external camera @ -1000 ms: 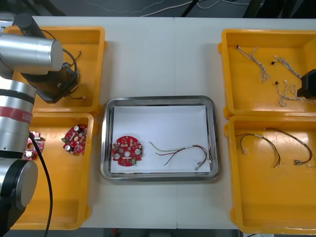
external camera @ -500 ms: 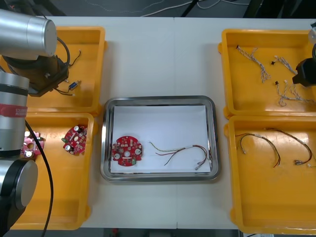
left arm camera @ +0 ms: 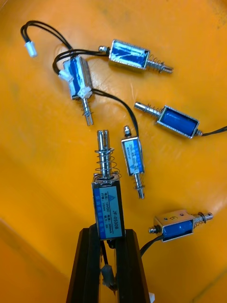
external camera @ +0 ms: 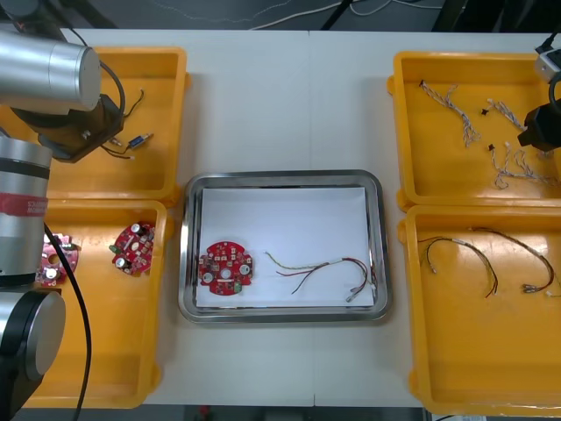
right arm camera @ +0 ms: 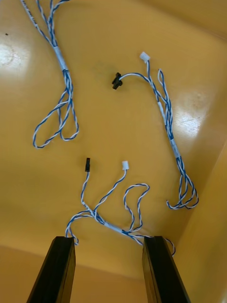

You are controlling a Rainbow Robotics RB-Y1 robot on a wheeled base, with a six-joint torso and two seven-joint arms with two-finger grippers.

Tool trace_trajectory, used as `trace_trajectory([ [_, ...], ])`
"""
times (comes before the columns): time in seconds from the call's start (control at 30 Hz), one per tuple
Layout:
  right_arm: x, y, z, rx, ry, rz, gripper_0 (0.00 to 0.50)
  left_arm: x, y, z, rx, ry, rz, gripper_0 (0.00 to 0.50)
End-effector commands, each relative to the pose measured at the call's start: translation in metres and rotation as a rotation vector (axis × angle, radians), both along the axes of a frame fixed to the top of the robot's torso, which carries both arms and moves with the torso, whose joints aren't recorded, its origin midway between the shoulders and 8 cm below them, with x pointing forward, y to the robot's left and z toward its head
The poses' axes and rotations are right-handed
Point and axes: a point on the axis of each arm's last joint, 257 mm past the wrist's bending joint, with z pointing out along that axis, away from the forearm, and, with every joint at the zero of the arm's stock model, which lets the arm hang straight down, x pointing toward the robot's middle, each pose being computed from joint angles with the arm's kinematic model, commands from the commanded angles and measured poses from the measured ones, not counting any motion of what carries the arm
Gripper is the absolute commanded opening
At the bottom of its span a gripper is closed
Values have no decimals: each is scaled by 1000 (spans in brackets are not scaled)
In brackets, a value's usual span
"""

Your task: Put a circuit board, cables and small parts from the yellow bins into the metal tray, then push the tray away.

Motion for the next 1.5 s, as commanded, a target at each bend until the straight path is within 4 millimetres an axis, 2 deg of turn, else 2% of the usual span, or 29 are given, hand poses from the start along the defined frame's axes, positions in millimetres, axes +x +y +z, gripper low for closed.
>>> trace_trajectory([
  [0.03,12,-22,31,-73,-55,49,410,6,11,1,87,-8,-72,0],
  [0.23,14,-28,19,-106,-43,96,412,12,15,-23,110,-32,-96,0],
  [0.4,15,-31,6,-131,-28,132,411,6,17,-40,119,-12,-108,0],
  [0.53,14,-27,-9,-153,-4,159,411,-2,13,-57,116,19,-118,0],
  [0.73,12,-25,-29,-177,28,180,411,-3,13,-61,114,23,-117,2],
  [0.8,12,-27,-32,-182,31,182,410,-3,13,-60,113,21,-116,80],
  [0.9,10,-31,-35,-186,37,181,410,-4,13,-61,113,25,-117,274],
  [1.0,10,-35,-37,-197,41,185,412,-2,14,-58,114,18,-116,416],
  [1.1,9,-40,-38,-216,48,186,410,0,17,-52,114,10,-114,454],
  [1.5,10,-45,-54,-266,58,220,412,-3,25,-10,32,27,-62,455],
])
